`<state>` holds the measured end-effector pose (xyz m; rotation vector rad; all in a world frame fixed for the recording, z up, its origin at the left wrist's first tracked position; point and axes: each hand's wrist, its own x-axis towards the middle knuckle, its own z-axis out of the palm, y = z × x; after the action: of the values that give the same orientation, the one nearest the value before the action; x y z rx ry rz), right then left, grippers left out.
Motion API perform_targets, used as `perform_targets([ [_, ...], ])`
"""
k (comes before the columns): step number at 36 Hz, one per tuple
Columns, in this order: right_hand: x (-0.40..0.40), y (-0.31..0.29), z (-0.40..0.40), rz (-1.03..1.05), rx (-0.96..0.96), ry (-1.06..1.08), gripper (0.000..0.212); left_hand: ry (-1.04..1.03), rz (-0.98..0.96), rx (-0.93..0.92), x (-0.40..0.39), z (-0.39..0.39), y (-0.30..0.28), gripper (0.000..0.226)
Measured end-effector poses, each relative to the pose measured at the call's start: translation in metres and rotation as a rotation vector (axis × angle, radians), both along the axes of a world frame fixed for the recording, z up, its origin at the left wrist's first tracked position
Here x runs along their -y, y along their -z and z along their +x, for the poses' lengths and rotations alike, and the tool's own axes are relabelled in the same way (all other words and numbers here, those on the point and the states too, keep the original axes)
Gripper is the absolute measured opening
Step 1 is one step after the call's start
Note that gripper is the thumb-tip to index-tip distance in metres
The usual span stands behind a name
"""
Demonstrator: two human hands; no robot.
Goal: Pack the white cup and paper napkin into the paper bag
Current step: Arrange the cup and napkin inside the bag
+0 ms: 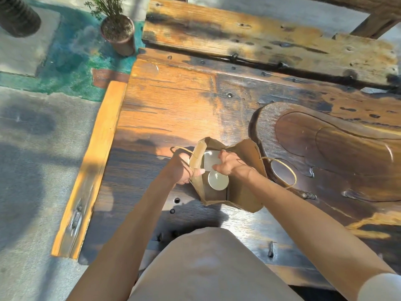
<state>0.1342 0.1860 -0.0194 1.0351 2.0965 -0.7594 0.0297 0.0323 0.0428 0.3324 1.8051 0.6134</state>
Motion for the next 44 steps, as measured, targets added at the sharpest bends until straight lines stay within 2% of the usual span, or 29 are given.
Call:
perform_targets([
  [5, -0.003, -0.028, 0.002, -0.015, -0.015, -0.012, 0.04, 0.035, -0.054, 0.033, -0.007, 0.003, -0.004, 0.036],
  [8, -0.002, -0.052, 0.004, -0.037, -0.066, 0.011, 0.036, 0.034, -0.126, 0.051, -0.013, 0.004, -0.002, 0.023],
  [12, 0.008, -0.101, 0.02, 0.019, -0.22, 0.046, 0.032, 0.021, -0.166, 0.028, -0.017, 0.006, -0.009, 0.028],
  [16, 0.021, -0.145, 0.054, 0.096, -0.384, 0.168, 0.021, 0.051, -0.154, -0.01, -0.018, 0.008, -0.013, 0.022],
  [18, 0.032, -0.156, 0.08, 0.229, -0.458, 0.169, 0.008, 0.061, -0.157, -0.036, -0.018, 0.008, -0.011, 0.023],
  [19, 0.038, -0.158, 0.092, 0.376, -0.509, 0.05, 0.006, 0.065, -0.159, -0.056, -0.018, 0.008, -0.012, 0.025],
  [21, 0.051, -0.16, 0.114, 0.59, -0.589, -0.106, 0.011, 0.086, -0.156, -0.099, -0.018, 0.009, -0.014, 0.029],
  [24, 0.062, -0.154, 0.133, 0.73, -0.564, -0.084, 0.029, 0.105, -0.155, -0.128, -0.017, 0.011, -0.017, 0.031],
  [26, 0.067, -0.143, 0.137, 0.682, -0.463, 0.049, 0.037, 0.112, -0.159, -0.138, -0.017, 0.013, -0.019, 0.033],
  [30, 0.066, -0.114, 0.14, 0.359, -0.363, 0.414, 0.035, 0.078, -0.165, -0.12, -0.013, 0.015, -0.02, 0.034],
  [34, 0.065, -0.111, 0.135, 0.086, -0.477, 0.604, 0.033, 0.03, -0.175, -0.098, -0.008, 0.017, -0.023, 0.035],
  [37, 0.07, -0.114, 0.128, -0.018, -0.558, 0.626, 0.04, -0.006, -0.158, -0.082, -0.004, 0.018, -0.024, 0.034],
  [39, 0.071, -0.11, 0.122, -0.027, -0.523, 0.574, 0.047, -0.005, -0.135, -0.062, -0.003, 0.019, -0.022, 0.033],
  [40, 0.071, -0.107, 0.119, -0.025, -0.498, 0.542, 0.043, -0.002, -0.119, -0.063, -0.002, 0.019, -0.022, 0.034],
  [43, 0.068, -0.102, 0.113, 0.009, -0.511, 0.493, 0.011, -0.039, -0.074, -0.076, -0.001, 0.021, -0.02, 0.034],
  [44, 0.066, -0.101, 0.111, 0.01, -0.525, 0.511, 0.015, -0.035, -0.064, -0.084, -0.002, 0.022, -0.019, 0.033],
])
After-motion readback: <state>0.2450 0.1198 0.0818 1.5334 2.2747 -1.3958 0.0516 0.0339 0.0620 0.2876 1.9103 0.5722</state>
